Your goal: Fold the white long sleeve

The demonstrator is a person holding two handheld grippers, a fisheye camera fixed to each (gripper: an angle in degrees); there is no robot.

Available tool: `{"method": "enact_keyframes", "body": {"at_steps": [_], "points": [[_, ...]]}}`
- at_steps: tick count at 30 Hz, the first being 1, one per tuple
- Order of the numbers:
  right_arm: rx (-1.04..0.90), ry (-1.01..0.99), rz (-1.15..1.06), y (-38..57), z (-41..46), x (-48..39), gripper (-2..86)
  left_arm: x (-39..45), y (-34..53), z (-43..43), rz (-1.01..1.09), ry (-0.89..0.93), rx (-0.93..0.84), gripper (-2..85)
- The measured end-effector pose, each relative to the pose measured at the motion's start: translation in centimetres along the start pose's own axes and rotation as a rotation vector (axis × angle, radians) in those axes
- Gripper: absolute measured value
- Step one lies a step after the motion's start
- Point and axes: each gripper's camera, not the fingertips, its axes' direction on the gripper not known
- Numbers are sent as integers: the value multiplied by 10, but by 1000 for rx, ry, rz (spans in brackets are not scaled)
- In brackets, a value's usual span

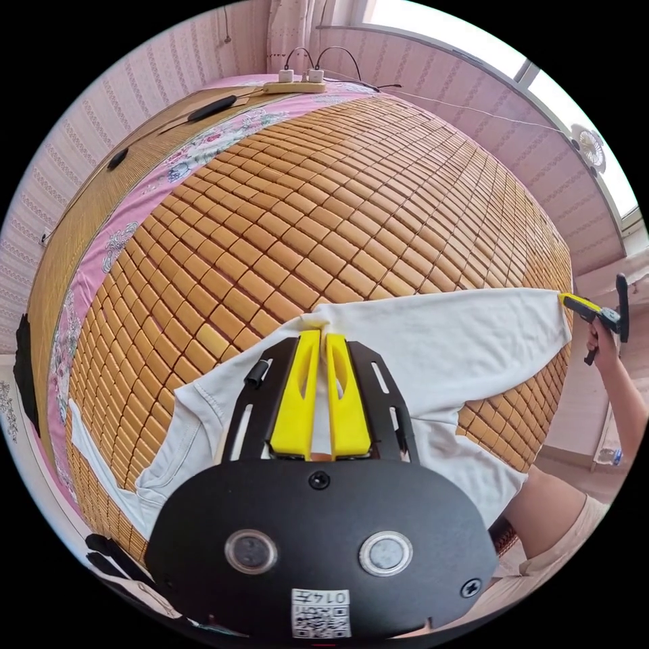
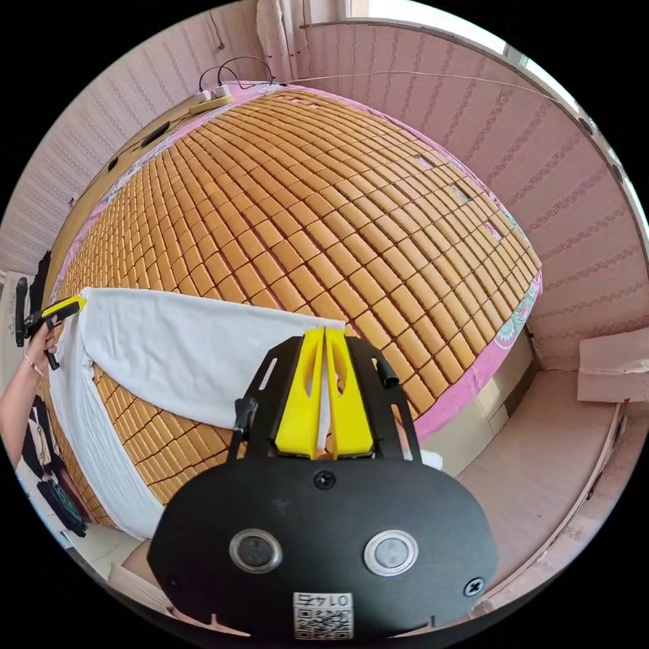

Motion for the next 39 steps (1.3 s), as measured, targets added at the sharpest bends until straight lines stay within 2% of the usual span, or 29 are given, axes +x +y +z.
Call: {"method": "enact_keyframes", "body": {"at_steps": [3, 7, 12, 17, 19, 23, 26, 31, 36, 39], "points": [[39, -47, 20, -10, -8, 5, -7, -2, 1, -10, 11, -14, 38, -7], [86, -6, 72, -39, -8, 21, -8, -9, 4, -7, -29, -4, 26, -6], [41, -61, 70, -55, 2, 22, -1, -11, 24, -3, -92, 34, 42, 6], [-18, -146, 47, -40, 16, 0, 62, -13, 44, -8, -104, 31, 63, 5], [-59, -149, 20, -41, 31, -10, 49, -13, 51, -11, -99, 28, 65, 1], [0, -129, -57, -52, 27, -27, 2, -15, 68, -22, -84, 8, 91, -5], [47, -113, -22, -67, 27, -27, -1, -19, 80, -21, -101, 22, 90, -2], [-18, -97, -18, -88, 50, -43, 15, -31, 106, -26, -186, 92, 118, 32], [42, -18, 2, -83, 25, -58, 44, -49, 194, -102, -272, 88, 310, 46], [28, 100, -124, -77, 11, -93, 49, -54, 282, -136, -341, 47, 305, 45]]}}
